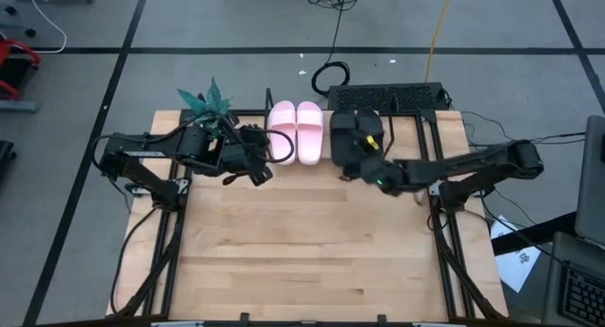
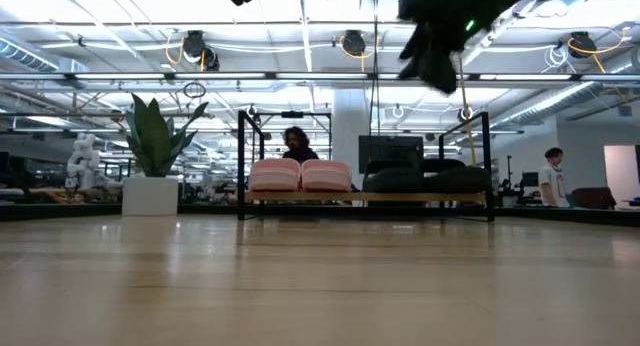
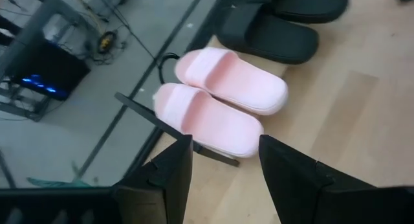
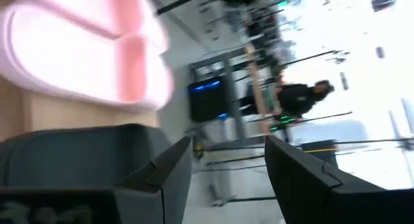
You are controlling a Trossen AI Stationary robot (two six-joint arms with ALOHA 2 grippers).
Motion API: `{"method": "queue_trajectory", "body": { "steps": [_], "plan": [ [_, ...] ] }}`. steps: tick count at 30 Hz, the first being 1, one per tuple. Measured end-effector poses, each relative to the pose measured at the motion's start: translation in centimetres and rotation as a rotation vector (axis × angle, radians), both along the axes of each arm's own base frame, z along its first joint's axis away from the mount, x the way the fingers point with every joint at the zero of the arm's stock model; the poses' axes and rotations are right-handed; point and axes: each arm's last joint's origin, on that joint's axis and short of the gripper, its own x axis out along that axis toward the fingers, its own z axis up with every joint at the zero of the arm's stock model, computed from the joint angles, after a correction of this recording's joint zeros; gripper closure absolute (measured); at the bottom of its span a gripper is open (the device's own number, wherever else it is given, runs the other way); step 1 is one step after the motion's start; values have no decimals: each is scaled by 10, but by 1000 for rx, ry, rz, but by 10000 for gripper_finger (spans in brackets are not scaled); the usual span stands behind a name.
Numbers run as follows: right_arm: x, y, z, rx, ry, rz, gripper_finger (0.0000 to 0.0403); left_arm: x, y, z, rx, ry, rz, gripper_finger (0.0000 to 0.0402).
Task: Pick and place slides into the shelf
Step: Return to Home Position
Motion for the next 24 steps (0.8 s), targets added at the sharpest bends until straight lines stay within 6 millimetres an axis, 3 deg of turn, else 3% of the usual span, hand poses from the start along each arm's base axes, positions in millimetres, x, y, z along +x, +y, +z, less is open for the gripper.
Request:
{"method": "queue_trajectory", "body": {
  "steps": [6, 10, 17, 24],
  "plan": [
    [-36, 53, 45, -147, -140, -93, 218, -29, -11, 23, -119, -120, -60, 220],
    [-68, 78, 81, -19, -432, -89, 218, -68, -19, 53, -193, -289, -84, 220],
    [-111, 83, 124, 294, -864, -16, 218, -138, -24, 83, -355, -514, -166, 220],
    [-124, 82, 129, 554, -1196, -32, 218, -159, -32, 87, -514, -500, -332, 220]
  ]
}}
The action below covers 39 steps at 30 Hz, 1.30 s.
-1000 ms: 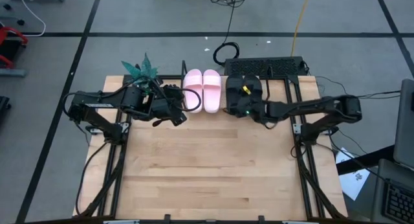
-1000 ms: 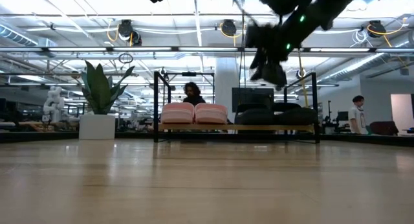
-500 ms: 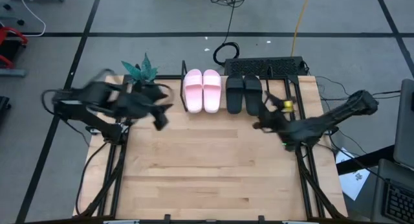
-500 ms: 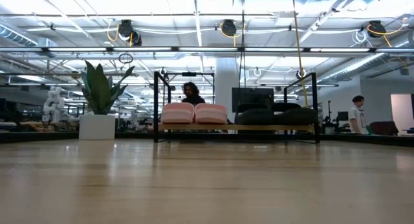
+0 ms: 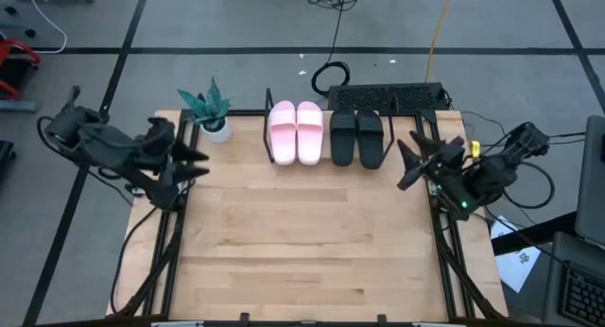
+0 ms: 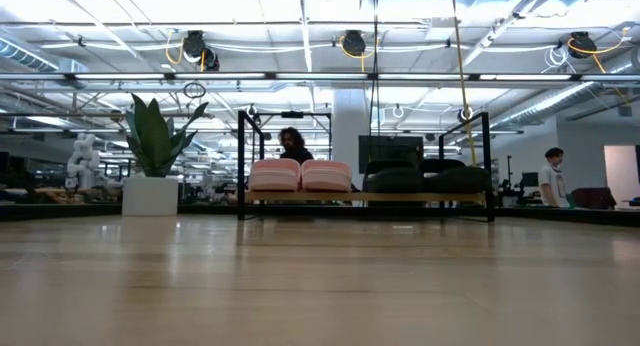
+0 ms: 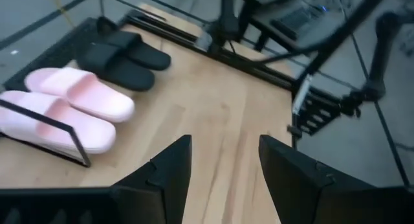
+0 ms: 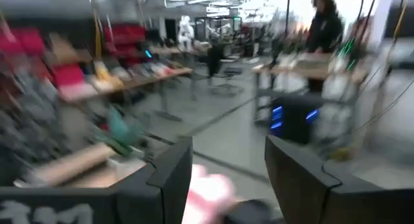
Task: Pick and place slides into the shelf
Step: Return to Home Position
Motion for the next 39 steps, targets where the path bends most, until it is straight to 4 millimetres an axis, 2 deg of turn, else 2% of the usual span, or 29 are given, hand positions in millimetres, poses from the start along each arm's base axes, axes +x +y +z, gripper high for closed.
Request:
{"method": "queue_trajectory", "body": {
  "steps": [4, 7, 11, 14, 17, 20, 24, 28, 30, 33, 36, 39],
  "plan": [
    [8, 7, -19, -41, -103, 166, 218, 8, -14, -13, 8, 17, -48, 220],
    [16, 10, -40, -69, -159, 330, 218, 28, -31, -34, 12, 13, -100, 220],
    [28, -5, -61, -19, -177, 323, 218, 59, -50, -66, 42, -82, -197, 220],
    [36, -23, -67, -10, -159, 387, 218, 77, -45, -85, 56, -143, -235, 220],
    [35, -48, -68, 13, -152, 390, 218, 89, -26, -108, 85, -92, -199, 220],
    [26, -70, -68, 23, -132, 363, 218, 87, 3, -106, 120, -149, -142, 220],
    [5, -93, -65, 14, -111, 336, 218, 71, 39, -96, 156, -231, -140, 220],
    [-23, -107, -65, 34, -98, 268, 218, 33, 62, -84, 178, -283, -82, 220],
    [-36, -108, -66, 54, -93, 294, 218, 16, 62, -83, 168, -289, -63, 220],
    [-47, -106, -71, 87, -58, 368, 218, 12, 53, -91, 145, -372, -124, 220],
    [-48, -106, -73, 105, -41, 370, 218, 26, 44, -118, 153, -413, -137, 220],
    [-44, -107, -74, 89, -10, 364, 218, 39, 39, -154, 140, -343, -55, 220]
  ]
}}
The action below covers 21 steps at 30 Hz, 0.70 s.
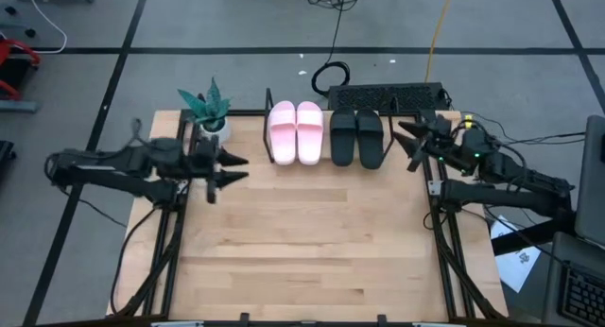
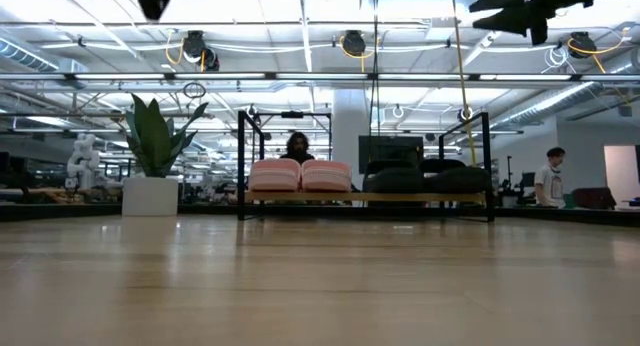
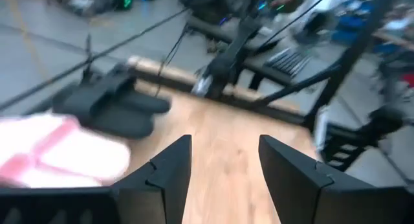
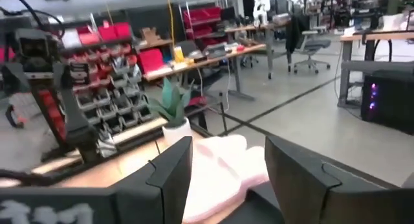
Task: Pick and place slides into the shelf
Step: Return to Home Position
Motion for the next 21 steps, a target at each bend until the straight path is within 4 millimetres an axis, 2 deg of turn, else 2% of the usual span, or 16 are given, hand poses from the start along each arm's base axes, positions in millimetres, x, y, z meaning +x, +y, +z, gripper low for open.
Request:
{"method": "queue_trajectory", "body": {
  "steps": [2, 5, 8, 11, 15, 18, 21],
  "plan": [
    [5, -2, -7, -1, 42, -21, 218, 2, -2, -16, -7, 19, 23, 220],
    [11, -4, -23, 12, 53, -48, 218, -6, -3, -16, -1, -91, 21, 220],
    [16, -5, -39, 10, 22, -24, 218, -17, -2, -23, 21, -117, 13, 220],
    [15, -6, -47, 4, -1, -26, 218, -25, 0, -33, 15, -127, 8, 220],
    [5, -8, -45, -14, 1, -67, 218, -35, 3, -49, 1, -109, 1, 220],
    [-8, -9, -32, -50, -22, -122, 218, -50, 9, -50, 6, -108, 43, 220],
    [-15, -10, -34, 0, -29, -159, 218, -61, 11, -50, 11, -118, 51, 220]
  ]
}}
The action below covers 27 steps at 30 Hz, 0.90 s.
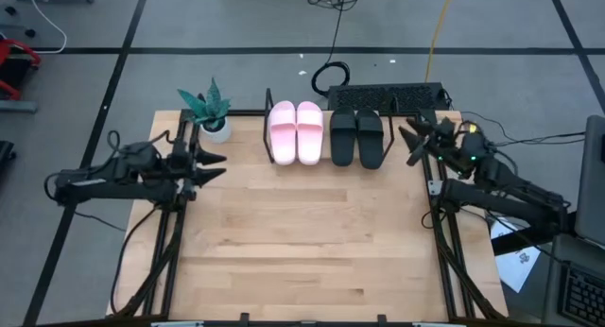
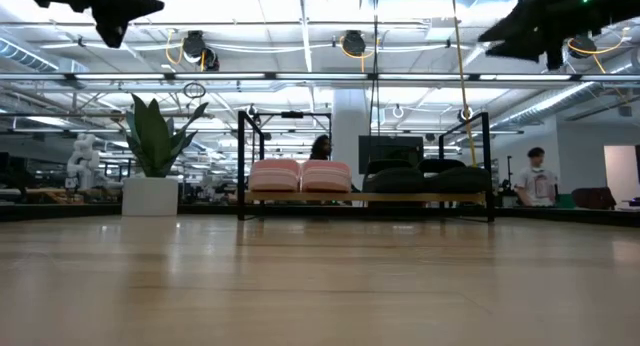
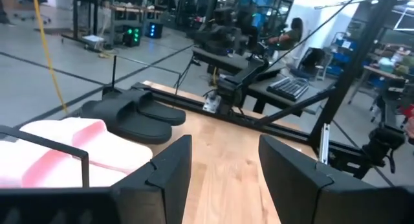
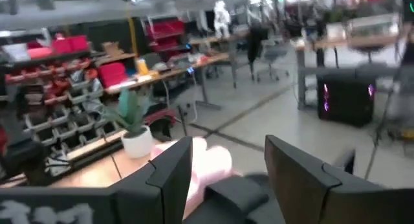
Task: Pick and place slides into the shelf
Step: Return to Home Position
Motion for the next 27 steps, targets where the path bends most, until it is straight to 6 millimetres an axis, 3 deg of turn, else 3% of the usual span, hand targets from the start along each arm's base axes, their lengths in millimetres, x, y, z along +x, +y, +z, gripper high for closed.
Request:
{"method": "queue_trajectory", "body": {
  "steps": [8, 14, 27],
  "plan": [
    [17, -1, -45, 80, -16, 211, 218, 0, 1, -21, 13, 28, -13, 220],
    [23, 0, -74, 127, 96, 352, 218, 4, 0, -33, 44, 51, -60, 220],
    [23, 0, -84, 101, 172, 352, 218, 10, 2, -65, 80, 69, -29, 220]
  ]
}}
